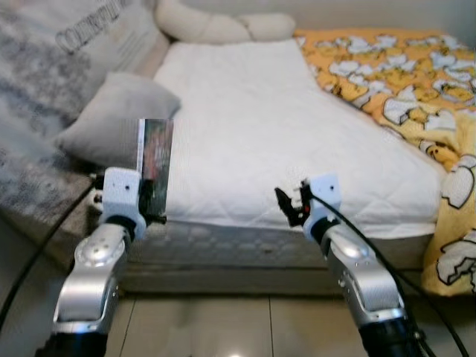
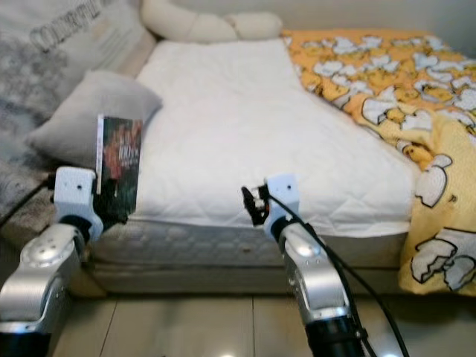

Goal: Clean up the room

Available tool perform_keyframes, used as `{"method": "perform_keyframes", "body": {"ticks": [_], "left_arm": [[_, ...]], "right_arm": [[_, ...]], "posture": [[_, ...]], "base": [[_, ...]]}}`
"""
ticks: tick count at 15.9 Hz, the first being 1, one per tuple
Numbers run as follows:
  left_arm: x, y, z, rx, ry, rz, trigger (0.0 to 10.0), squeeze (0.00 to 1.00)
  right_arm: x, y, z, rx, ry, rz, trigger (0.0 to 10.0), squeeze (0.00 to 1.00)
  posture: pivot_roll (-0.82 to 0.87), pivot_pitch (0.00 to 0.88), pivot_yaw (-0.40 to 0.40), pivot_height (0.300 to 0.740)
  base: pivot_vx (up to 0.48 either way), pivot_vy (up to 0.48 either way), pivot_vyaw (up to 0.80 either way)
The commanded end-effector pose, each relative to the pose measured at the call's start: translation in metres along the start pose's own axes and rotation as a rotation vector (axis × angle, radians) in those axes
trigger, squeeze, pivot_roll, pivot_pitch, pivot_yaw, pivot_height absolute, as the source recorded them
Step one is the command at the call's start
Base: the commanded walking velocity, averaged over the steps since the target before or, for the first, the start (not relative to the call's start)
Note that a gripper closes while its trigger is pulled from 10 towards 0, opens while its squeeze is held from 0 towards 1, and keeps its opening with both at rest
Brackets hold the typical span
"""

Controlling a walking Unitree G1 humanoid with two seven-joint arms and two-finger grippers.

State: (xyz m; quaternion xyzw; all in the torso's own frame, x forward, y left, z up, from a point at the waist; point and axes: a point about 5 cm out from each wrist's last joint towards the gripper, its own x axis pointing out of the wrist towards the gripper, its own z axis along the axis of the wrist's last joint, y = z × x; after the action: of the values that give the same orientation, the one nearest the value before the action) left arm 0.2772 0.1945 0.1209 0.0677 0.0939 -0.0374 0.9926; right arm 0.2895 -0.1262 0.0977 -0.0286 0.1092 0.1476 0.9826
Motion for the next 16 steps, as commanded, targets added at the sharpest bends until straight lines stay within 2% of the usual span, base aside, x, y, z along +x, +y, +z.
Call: {"method": "perform_keyframes", "body": {"ticks": [1, 5, 8, 16], "left_arm": [[-0.0001, -0.0034, 0.0105, 0.012, -0.053, -0.021, 10.0, 0.00], [-0.0011, -0.0036, 0.0094, 0.014, -0.050, -0.023, 10.0, 0.00], [-0.0018, -0.0046, 0.0092, 0.019, -0.049, -0.024, 10.0, 0.00], [-0.0009, -0.0044, 0.0087, 0.021, -0.047, -0.026, 10.0, 0.00]], "right_arm": [[-0.0003, -0.0012, 0.0041, -0.005, -0.016, 0.006, 10.0, 0.00], [-0.0017, 0.0052, 0.0023, -0.045, -0.010, 0.053, 10.0, 0.00], [-0.0035, 0.0008, 0.0002, -0.012, -0.011, 0.031, 10.0, 0.00], [-0.0028, 0.0022, -0.0008, -0.018, -0.009, 0.041, 10.0, 0.00]], "posture": [[0.04, 0.000, 0.026, 0.740], [0.05, 0.000, 0.027, 0.740], [0.05, 0.000, 0.027, 0.740], [0.05, 0.000, 0.025, 0.740]], "base": [[0.341, 0.000, 0.00], [0.345, 0.000, 0.25], [0.349, 0.000, 0.00], [0.348, 0.000, 0.00]]}}
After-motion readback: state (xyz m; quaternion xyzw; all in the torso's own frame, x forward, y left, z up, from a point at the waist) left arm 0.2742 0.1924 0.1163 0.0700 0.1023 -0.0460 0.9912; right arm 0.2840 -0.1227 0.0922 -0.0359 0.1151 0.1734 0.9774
